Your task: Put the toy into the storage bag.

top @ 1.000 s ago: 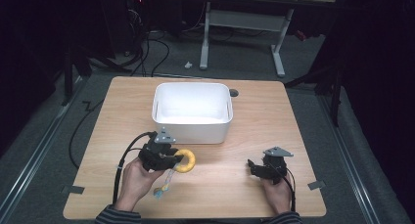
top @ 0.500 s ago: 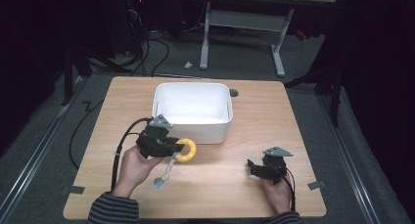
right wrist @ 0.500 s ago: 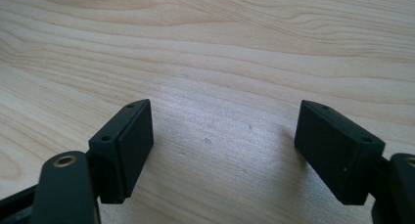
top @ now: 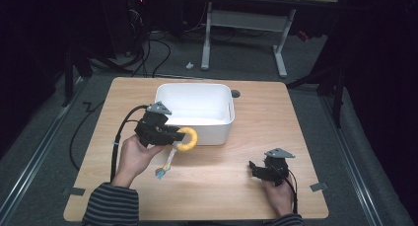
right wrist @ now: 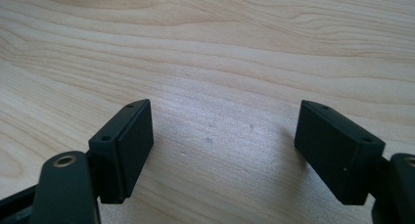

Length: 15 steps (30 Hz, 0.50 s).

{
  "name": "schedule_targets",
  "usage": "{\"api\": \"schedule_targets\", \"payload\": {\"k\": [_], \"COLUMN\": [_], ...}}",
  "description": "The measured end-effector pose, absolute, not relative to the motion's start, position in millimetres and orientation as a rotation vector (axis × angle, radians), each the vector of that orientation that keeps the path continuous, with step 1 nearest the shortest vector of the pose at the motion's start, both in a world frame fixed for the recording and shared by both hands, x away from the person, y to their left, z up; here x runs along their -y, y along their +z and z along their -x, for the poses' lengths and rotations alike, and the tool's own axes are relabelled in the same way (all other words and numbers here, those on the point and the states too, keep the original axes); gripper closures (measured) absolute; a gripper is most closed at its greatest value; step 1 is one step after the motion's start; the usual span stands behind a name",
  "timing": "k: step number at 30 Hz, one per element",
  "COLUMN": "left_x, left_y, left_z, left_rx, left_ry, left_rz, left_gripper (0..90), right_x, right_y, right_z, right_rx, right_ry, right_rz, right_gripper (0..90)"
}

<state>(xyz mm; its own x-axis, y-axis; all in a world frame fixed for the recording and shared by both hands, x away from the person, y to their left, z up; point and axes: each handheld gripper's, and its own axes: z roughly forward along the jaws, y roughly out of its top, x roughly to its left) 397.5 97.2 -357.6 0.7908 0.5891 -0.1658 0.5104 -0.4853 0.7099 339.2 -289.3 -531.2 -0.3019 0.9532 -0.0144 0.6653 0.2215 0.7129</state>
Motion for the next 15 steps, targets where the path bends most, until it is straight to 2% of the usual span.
{"api": "schedule_targets", "payload": {"k": [15], "left_x": [-79.2], "left_y": [-334.2], "left_z": [-427.0], "left_rx": [-0.827], "left_ry": [0.190], "left_rz": [-2.169], "left_gripper": [68.4], "right_x": [289.6], "right_y": [-531.2], "right_z": [-339.1], "right_rx": [-2.049], "right_ry": [0.845], "right_rz": [-1.487], "right_gripper": [22.4]}}
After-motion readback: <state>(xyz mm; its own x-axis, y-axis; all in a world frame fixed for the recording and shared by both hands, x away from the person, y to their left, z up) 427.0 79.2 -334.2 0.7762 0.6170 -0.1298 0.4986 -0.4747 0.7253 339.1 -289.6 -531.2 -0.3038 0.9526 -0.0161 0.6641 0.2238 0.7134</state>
